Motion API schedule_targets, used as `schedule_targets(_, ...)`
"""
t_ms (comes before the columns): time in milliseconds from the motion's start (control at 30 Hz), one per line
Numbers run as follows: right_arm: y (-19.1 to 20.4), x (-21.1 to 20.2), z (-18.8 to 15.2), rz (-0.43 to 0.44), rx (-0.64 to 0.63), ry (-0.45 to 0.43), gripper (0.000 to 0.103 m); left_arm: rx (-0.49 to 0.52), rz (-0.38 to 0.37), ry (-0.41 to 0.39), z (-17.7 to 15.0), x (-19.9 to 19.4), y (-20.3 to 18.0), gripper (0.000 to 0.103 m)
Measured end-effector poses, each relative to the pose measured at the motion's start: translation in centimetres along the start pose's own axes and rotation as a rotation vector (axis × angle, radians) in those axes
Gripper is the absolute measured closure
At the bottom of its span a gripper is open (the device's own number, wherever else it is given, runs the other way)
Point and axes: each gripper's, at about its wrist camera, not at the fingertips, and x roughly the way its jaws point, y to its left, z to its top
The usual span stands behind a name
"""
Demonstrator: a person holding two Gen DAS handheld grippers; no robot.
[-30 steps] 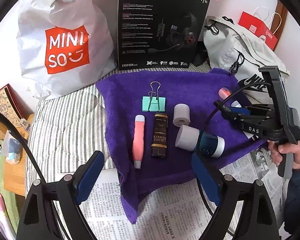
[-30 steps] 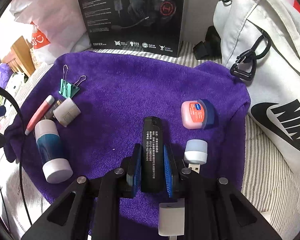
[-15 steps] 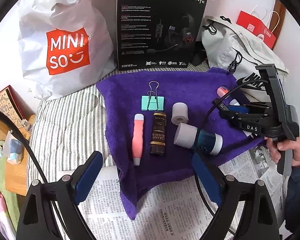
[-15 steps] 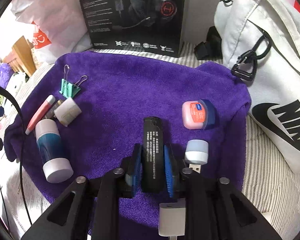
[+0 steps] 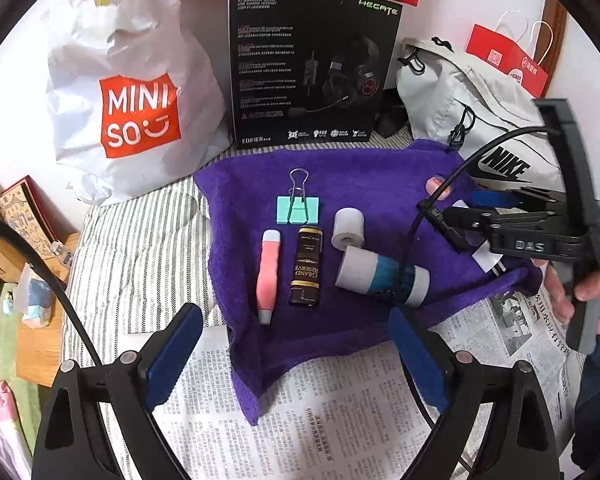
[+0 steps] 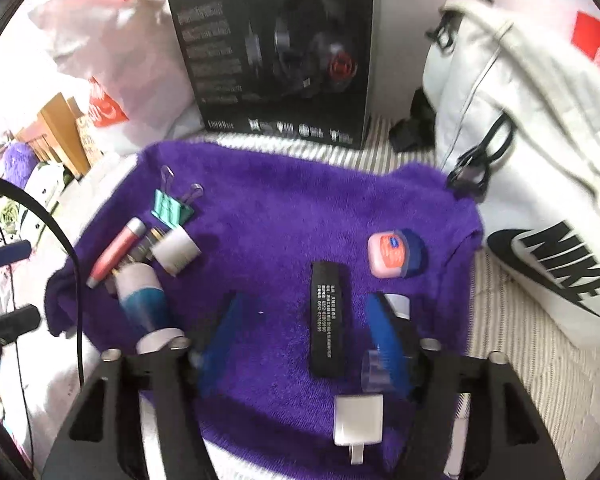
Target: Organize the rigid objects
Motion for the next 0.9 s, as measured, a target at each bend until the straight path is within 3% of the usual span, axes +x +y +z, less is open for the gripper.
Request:
schedule_targets(67, 0.0, -1.2, -0.2, -0.001, 0.006, -0.013, 0.028, 0.003, -0.001, -0.010, -0.1, -0.4, -0.6, 0.006)
schedule_targets(133, 0.1, -2.6, -0.7, -0.023, 0.012, -0.030, 0.011, 0.000, 0.001, -0.026, -0.3, -0.9, -1.2, 0.001)
schedule_targets(367, 0.1, -7.5, -4.1, -0.094, 0.034, -0.089, 0.001, -0.007, 0.008, -0.047, -1.2, -2.5, -3.5, 0.000)
schedule_targets(500, 0.1, -9.1, -6.7, -0.148, 0.081, -0.069, 0.000, -0.010, 0.008, -0.075, -2.0, -4.0, -5.1, 0.000)
schedule_targets(900, -2.2, -13.6, -11.4, -0.189, 0.228, -0.066, 0.000, -0.027, 0.040, -0.131, -3.3, -7.3, -8.7, 0.000)
